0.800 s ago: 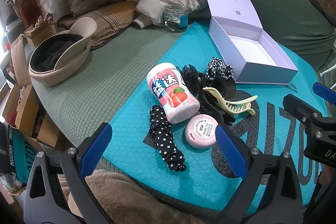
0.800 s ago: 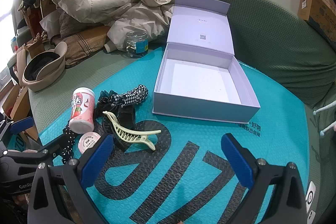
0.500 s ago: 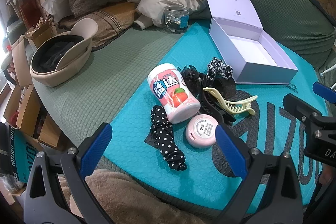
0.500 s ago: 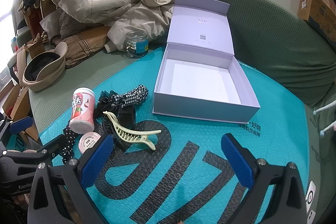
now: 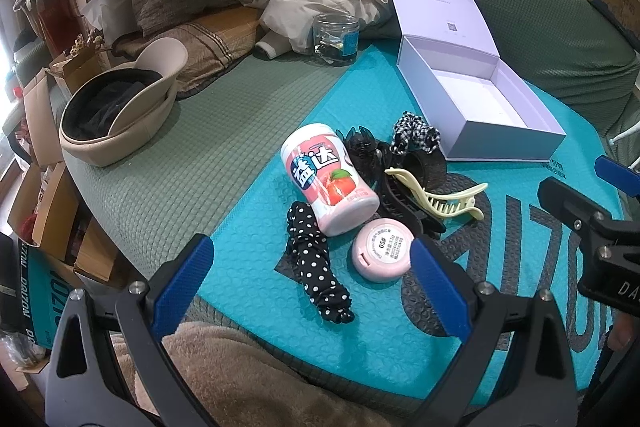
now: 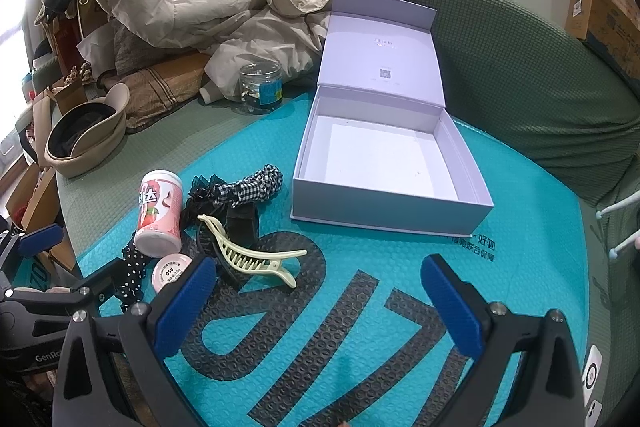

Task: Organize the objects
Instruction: 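Move both tools toward the pile of hair accessories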

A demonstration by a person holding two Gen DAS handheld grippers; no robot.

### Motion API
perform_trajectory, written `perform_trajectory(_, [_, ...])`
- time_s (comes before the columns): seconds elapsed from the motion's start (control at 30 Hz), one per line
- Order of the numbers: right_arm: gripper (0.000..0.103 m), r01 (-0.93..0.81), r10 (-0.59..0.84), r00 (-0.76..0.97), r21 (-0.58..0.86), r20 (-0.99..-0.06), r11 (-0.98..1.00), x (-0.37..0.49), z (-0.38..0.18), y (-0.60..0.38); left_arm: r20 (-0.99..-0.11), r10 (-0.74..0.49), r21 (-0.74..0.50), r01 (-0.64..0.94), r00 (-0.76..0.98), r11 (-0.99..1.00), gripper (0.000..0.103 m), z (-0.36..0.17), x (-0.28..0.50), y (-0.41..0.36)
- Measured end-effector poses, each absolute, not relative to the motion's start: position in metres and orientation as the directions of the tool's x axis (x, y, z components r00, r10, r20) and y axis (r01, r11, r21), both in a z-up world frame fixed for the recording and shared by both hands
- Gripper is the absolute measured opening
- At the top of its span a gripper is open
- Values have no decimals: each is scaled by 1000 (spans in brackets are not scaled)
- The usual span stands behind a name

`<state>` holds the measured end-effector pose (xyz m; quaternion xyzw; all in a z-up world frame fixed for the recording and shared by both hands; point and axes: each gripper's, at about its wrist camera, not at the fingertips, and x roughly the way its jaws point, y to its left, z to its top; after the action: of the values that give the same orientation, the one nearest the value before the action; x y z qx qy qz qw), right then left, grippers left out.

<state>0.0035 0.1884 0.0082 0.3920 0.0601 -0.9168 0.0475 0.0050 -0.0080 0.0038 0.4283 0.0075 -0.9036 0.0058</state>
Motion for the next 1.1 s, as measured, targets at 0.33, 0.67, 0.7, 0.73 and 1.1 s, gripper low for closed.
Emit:
perform_trajectory(0.33, [103,134,-45,-691,-68,-722,-989,5,9,190,-775,-1,-11,14,-632,-1000,99,7,6,-6])
perform_trajectory(0.67, [103,142,-64,-695,-50,-716,-989,8,8,192,-774,-2,-17,25,-633,-1000,99,9,8,-6])
perform_trajectory(0.7, [103,143,-67,-696,-47,-715,-989,9,9,192,-773,-3,-17,26,-634,-1000,99,9,9,-7])
perform_trajectory(0.73, [103,144,-69,-697,-45,-714,-989,9,9,193,-773,-4,-17,27,-634,-999,99,10,9,-7])
perform_trajectory(1.1, [103,162,-99,-669,-14,-736,-987,11,-13,197,-790,-13,-25,53,-613,-998,99,-3,12,-7])
